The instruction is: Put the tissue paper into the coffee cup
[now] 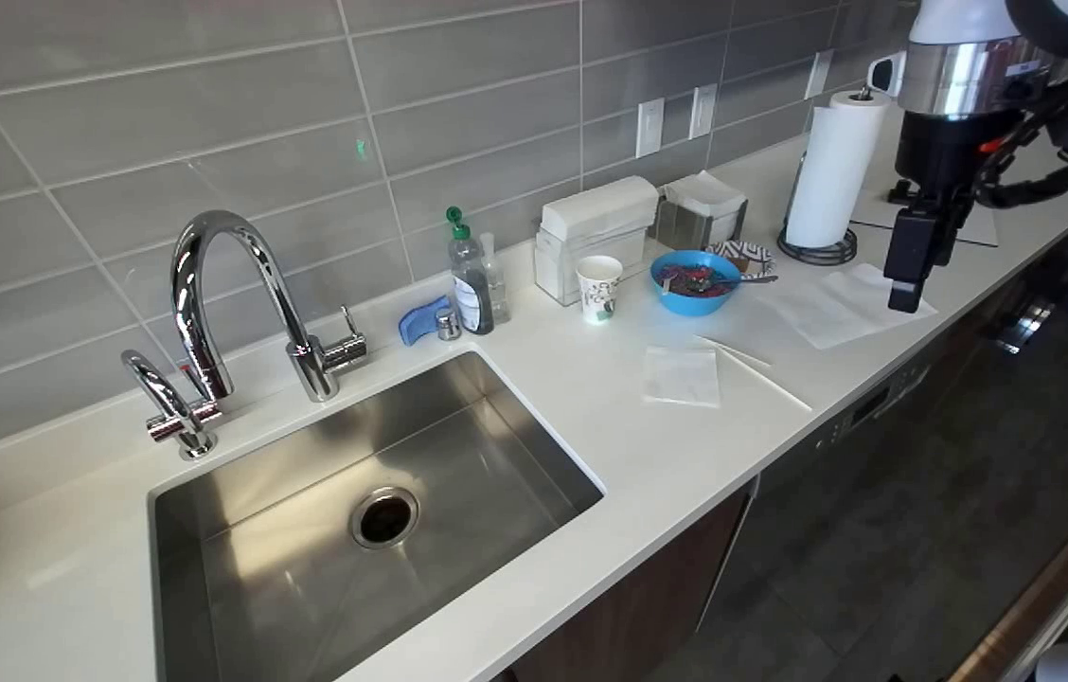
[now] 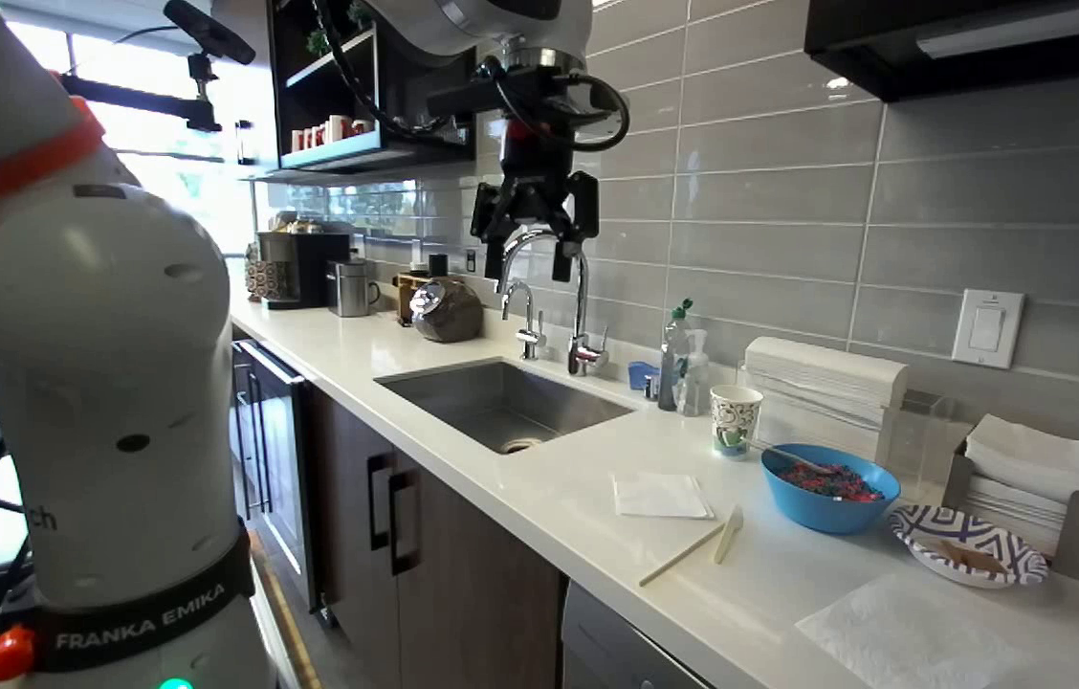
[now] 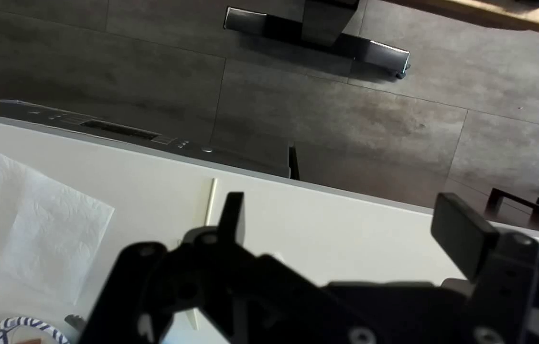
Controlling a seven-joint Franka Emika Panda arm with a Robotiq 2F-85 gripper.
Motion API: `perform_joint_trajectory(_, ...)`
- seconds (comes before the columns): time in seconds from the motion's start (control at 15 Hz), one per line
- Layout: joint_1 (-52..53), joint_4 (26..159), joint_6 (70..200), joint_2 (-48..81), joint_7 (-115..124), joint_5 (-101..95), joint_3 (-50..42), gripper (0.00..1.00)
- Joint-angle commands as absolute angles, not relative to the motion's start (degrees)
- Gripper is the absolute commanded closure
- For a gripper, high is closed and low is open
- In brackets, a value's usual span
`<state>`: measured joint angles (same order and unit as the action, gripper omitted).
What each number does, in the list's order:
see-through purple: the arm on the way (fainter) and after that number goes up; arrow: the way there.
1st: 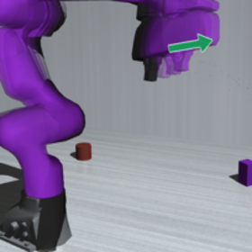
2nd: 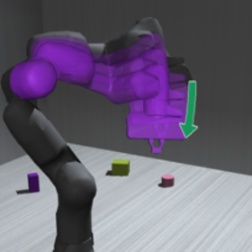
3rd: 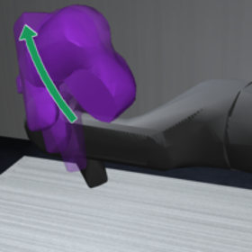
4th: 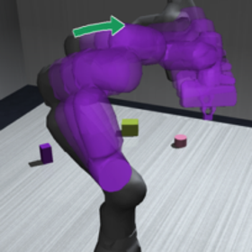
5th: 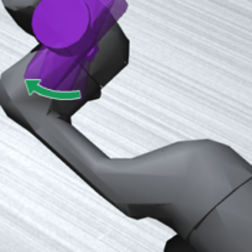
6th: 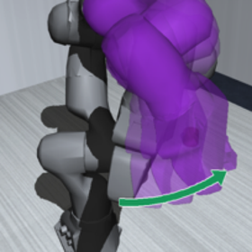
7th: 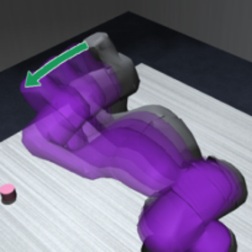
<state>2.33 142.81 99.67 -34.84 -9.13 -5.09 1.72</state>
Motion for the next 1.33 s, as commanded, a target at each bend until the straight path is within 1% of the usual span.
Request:
perform_joint_trajectory(0.0, 2.9, 142.7, 99.5, -34.8, -8.8, -5.3, 1.2, 0.00)
perform_joint_trajectory(0.27, 2.9, 142.7, 99.5, -34.8, -8.8, -5.3, 1.2, 0.00)
perform_joint_trajectory(0.47, 3.0, 141.5, 103.5, -31.8, -7.2, -3.2, 0.9, 0.00)
perform_joint_trajectory(0.93, 2.7, 138.4, 121.3, -19.2, -5.0, 0.3, 0.6, 0.00)
perform_joint_trajectory(1.27, 1.4, 136.0, 130.9, -8.2, -3.0, -0.8, 0.8, 0.00)
